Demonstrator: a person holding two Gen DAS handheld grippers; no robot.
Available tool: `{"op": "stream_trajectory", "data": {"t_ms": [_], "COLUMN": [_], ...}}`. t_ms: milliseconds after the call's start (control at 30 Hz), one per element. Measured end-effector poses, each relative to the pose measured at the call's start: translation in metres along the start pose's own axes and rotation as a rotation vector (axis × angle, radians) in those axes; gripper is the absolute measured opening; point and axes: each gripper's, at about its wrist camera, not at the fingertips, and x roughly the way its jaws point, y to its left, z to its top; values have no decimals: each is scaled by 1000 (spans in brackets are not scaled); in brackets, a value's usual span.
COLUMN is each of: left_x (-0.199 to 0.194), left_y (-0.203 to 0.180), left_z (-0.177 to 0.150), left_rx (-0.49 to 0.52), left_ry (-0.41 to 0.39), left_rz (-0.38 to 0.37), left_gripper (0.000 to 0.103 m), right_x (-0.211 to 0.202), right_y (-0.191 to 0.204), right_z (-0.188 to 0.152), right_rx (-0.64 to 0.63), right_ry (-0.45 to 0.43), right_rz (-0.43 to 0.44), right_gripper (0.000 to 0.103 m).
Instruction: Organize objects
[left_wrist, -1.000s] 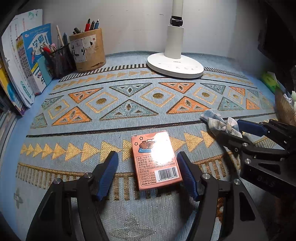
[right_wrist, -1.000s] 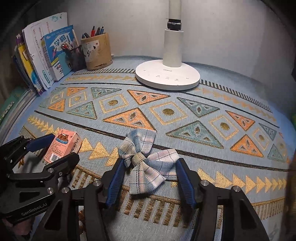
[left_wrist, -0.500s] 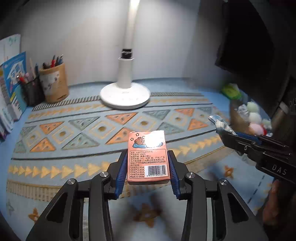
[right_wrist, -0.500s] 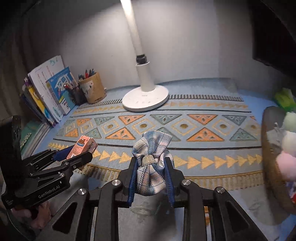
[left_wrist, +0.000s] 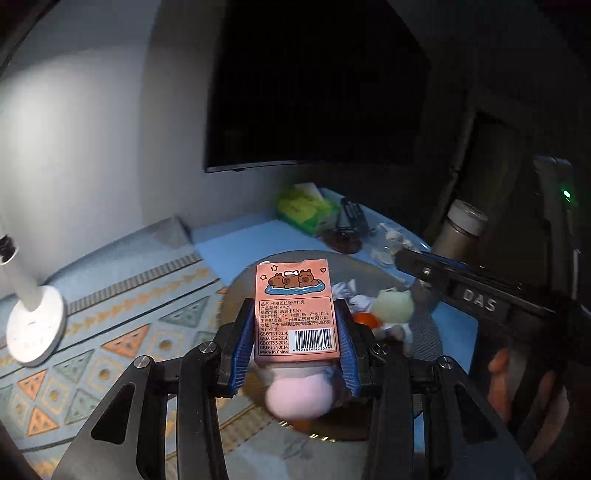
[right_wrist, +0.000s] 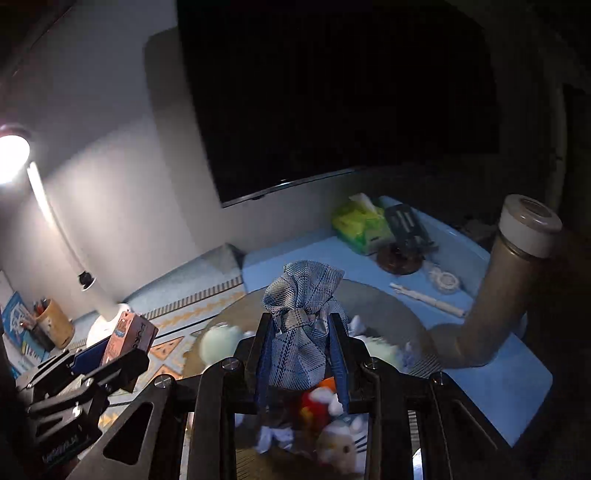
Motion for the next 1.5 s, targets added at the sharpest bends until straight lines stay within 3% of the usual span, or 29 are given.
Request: {"op": "stream_trajectory", "data": {"t_ms": [167, 233, 267, 300, 367, 600, 800, 967, 1033, 1167, 1300, 1500], "left_x": [37, 46, 48, 48, 41, -23, -117, -186, -206, -226, -215, -196], "left_y": [-25, -25, -24, -24, -21, 13, 68, 118, 142, 183, 206, 217], "left_z": [-7, -11, -13, -14, -16, -27, -64, -108, -128, -165, -196, -221], "left_rx": [40, 35, 31, 25, 9, -13, -109, -155, -199, -331, -391, -443], "left_ry": [10, 16, 12, 7, -14, -46, -70, -12, 7, 39, 94, 120], "left_rz": [-53, -77, -92, -102, -96, -31, 163, 507, 594, 652, 770, 771], "left_gripper": [38, 40, 49, 65, 88, 89, 90, 90, 90, 90, 90, 90], "right_x": [29, 40, 43, 44, 43, 10, -41, -55, -47, -20, 10, 45], "right_y": [-21, -22, -22, -20, -16, 4, 82, 162, 193, 247, 283, 296], "right_z": [12, 14, 14, 12, 9, -8, -26, -52, -69, -110, -158, -191], "right_rx": [9, 15, 12, 5, -16, -7, -124, -232, -270, -321, -412, -470], "right_ry": [42, 73, 75, 66, 62, 58, 20, 45, 79, 188, 263, 320], "right_rz": [-8, 2, -3, -16, -35, 52, 200, 332, 359, 426, 414, 381], "right_gripper": [30, 42, 56, 61, 61, 61, 62, 62, 62, 62, 61, 61]}}
